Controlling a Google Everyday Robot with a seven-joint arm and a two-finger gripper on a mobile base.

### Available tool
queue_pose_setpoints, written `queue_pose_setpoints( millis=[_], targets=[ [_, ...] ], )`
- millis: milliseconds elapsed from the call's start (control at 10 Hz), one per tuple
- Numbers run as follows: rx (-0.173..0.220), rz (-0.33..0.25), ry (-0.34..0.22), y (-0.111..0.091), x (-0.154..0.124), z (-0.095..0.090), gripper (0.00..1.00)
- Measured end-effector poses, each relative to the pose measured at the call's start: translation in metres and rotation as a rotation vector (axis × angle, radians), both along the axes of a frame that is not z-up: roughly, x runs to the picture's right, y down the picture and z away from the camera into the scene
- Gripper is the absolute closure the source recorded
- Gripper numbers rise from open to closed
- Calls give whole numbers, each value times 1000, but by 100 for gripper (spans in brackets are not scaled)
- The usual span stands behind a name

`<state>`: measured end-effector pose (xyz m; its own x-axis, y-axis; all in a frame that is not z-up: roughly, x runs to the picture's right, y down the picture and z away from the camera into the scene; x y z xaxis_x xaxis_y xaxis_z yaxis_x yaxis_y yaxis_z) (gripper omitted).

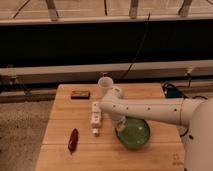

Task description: Push the ceramic bowl across the table

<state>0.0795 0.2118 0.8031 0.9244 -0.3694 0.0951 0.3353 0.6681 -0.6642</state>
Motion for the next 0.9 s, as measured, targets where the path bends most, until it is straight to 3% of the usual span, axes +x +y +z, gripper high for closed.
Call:
queue_pose_setpoints(
  millis=[900],
  targets=[
    [-7,-70,-70,2,-4,-4,96]
  ],
)
